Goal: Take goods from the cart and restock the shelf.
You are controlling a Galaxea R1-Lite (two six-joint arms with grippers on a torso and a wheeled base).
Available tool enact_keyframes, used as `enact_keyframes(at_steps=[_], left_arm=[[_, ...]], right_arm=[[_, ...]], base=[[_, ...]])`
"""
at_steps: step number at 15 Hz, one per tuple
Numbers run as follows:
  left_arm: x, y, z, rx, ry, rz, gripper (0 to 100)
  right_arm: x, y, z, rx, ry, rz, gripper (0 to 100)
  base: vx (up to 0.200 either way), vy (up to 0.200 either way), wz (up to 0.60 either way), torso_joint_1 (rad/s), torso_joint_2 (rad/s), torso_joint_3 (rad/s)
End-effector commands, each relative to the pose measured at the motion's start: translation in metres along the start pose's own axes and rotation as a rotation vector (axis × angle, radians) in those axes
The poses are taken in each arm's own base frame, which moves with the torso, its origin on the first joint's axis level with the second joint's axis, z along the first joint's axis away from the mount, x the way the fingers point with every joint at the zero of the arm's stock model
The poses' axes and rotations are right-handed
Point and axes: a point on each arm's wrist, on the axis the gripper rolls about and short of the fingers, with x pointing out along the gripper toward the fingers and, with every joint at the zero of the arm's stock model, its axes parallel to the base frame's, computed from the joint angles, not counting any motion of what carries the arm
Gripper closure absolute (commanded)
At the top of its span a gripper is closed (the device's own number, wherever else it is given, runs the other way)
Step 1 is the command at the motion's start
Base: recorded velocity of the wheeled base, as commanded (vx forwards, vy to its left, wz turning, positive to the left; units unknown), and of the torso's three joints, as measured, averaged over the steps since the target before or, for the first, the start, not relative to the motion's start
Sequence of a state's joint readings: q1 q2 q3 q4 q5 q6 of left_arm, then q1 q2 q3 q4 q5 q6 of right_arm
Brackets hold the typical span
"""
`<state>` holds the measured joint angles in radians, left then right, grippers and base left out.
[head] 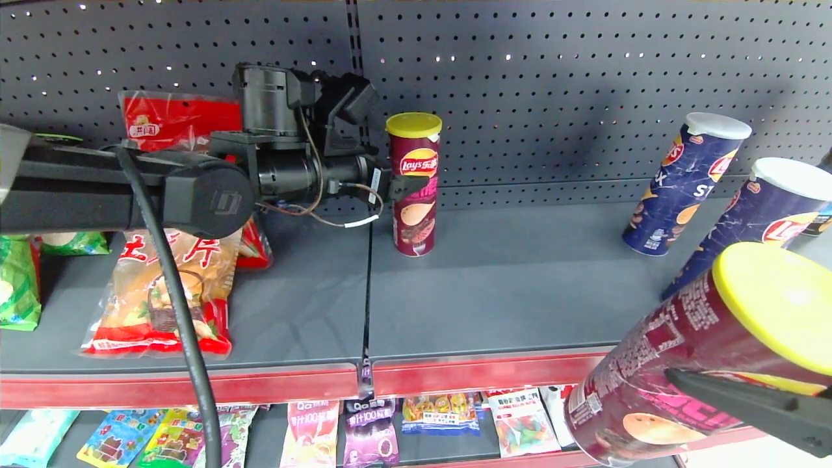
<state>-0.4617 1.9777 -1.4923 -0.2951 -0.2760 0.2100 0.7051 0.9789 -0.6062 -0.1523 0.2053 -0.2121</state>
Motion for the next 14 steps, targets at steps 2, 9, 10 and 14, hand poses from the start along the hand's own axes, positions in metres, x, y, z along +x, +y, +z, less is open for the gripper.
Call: enact_keyframes(at_steps=[2,9,10,14], left_arm=[[0.005,0.000,-0.002,0.001,0.002,-0.007,0],[0.022,-0.003,-0.007,0.003,0.004,-0.023,100],[0.023,-0.007,-0.006,0.001,0.005,-0.035,100],[0.020,-0.015,-0.007,-0.007,0.012,-0.063,100]], right_arm=[[0.001,0.000,0.000,-0.001,0.002,0.001,100],[0.002,0.000,-0.001,0.019,0.008,0.001,100],[0.002,-0.001,-0.001,0.021,0.008,-0.001,100],[0.002,-0.003,-0.001,0.026,0.013,-0.021,100]], base=[[0.000,0.000,0.00,0.000,0.00,0.000],[0.000,0.000,0.00,0.000,0.00,0.000],[0.000,0.000,0.00,0.000,0.00,0.000],[0.000,0.000,0.00,0.000,0.00,0.000]])
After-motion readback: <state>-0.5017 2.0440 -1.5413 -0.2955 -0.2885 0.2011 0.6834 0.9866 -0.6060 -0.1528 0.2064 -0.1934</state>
